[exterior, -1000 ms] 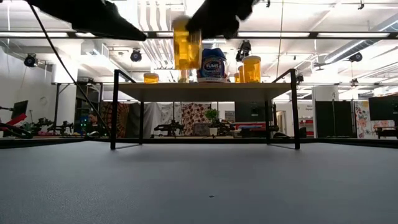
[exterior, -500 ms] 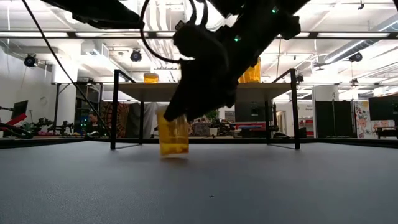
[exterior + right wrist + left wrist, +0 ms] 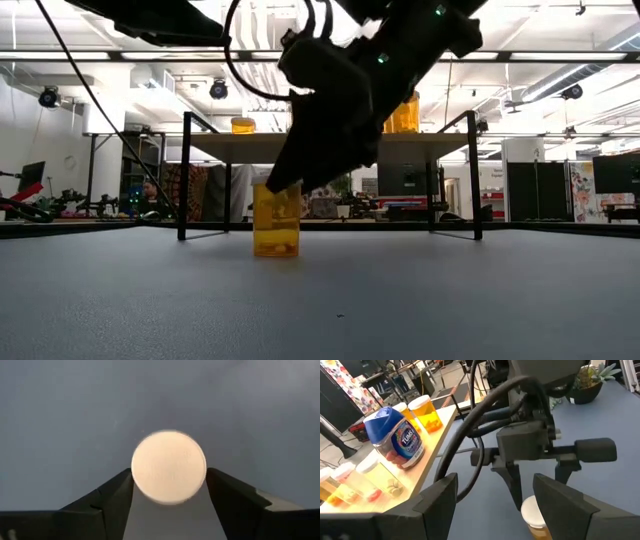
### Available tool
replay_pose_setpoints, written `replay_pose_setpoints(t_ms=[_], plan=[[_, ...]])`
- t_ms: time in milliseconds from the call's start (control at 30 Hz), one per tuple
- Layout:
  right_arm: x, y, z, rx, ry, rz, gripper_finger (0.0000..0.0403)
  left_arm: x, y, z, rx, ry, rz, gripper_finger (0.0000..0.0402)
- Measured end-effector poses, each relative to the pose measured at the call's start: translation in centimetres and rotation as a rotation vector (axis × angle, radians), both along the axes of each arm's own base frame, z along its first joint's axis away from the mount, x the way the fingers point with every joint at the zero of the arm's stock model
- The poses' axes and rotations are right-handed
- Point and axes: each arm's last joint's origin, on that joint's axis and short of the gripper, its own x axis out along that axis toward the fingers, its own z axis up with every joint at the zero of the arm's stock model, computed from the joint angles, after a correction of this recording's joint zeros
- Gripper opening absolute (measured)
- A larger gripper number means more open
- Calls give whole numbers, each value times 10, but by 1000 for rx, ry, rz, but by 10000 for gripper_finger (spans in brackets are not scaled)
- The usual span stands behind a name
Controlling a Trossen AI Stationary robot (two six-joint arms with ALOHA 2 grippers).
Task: Pick and place medicine bottles onto shelf by color
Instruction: Align the large orange pill bottle with the other large orange pill bottle on the shelf
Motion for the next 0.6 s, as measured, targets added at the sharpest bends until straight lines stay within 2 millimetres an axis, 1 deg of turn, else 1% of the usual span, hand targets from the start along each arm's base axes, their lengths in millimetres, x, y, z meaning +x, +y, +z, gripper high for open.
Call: replay_pose_setpoints(t_ms=[167,333,467,533,600], plan=[[-7,0,8,-19,35,27,250,0,0,-1,2,4,0,242],[-15,5,25,-36,31,63,241,0,0,-1,3,5,-1,242],[-19,11,38,-60,-6,111,214,0,0,-1,5,6,-2,242],[-16,14,42,-70,-61,115,188,0,0,-1,5,6,-2,242],[-12,15,40,-77,-114,109,152,0,0,-1,6,6,-2,242]])
